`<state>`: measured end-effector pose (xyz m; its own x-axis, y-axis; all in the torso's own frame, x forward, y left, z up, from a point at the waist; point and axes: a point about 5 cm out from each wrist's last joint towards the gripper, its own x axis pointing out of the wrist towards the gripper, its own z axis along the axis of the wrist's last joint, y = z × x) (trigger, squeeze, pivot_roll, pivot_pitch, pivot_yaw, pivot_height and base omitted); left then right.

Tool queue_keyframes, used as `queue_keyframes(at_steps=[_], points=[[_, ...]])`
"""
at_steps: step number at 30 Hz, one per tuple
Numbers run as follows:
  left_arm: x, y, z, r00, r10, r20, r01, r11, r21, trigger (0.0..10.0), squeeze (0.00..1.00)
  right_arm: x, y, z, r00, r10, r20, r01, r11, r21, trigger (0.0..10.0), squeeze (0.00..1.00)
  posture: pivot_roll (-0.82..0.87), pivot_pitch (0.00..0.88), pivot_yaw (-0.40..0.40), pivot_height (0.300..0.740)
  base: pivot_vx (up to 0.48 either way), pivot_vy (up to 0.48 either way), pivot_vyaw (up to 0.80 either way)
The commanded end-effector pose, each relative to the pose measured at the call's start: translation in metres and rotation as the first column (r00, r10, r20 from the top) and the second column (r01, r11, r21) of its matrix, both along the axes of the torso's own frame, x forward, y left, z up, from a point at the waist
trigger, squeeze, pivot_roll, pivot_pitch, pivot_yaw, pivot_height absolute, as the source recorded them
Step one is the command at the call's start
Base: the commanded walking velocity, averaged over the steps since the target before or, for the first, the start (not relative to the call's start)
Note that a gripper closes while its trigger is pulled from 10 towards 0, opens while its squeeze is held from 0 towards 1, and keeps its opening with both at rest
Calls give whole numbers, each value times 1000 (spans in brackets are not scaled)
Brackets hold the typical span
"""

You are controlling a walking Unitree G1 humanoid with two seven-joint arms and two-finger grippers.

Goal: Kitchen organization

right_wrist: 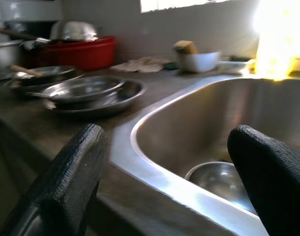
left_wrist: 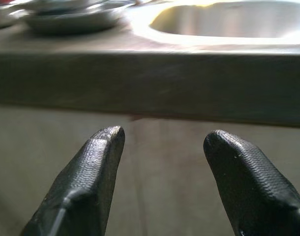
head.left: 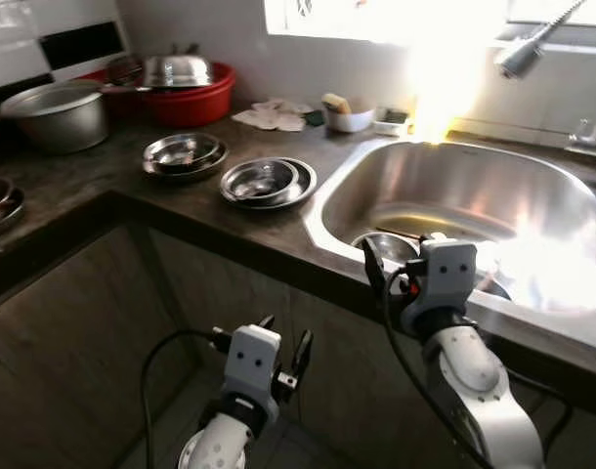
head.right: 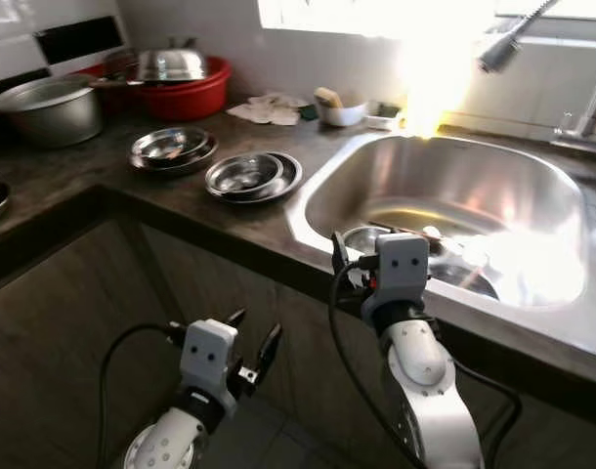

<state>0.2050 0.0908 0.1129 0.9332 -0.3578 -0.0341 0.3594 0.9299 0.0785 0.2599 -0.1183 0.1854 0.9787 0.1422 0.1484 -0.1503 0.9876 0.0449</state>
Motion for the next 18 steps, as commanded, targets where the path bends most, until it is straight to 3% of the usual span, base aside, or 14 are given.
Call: queue_keyframes(at_steps=[1,4,14,18], points=[[-1,-3,1,1000,-6,-2,6,1000,-13,10000,0,2,-1,2,1000,0,6,0,1000,-12,10000,0,14,47,12,740,0,0,800],[-1,-3,1,1000,-7,-5,7,1000,-12,10000,0,3,-1,2,1000,2,6,-2,1000,-2,10000,0,13,42,13,740,0,202,731],[-2,-4,-1,1000,-14,-16,14,1000,-8,10000,0,6,-4,5,1000,-10,12,10,1000,18,10000,0,15,51,13,740,0,459,0],[-2,-4,-1,1000,-11,-18,11,1000,-7,10000,0,7,-4,6,1000,-14,14,14,1000,17,10000,0,17,58,11,740,0,0,0]])
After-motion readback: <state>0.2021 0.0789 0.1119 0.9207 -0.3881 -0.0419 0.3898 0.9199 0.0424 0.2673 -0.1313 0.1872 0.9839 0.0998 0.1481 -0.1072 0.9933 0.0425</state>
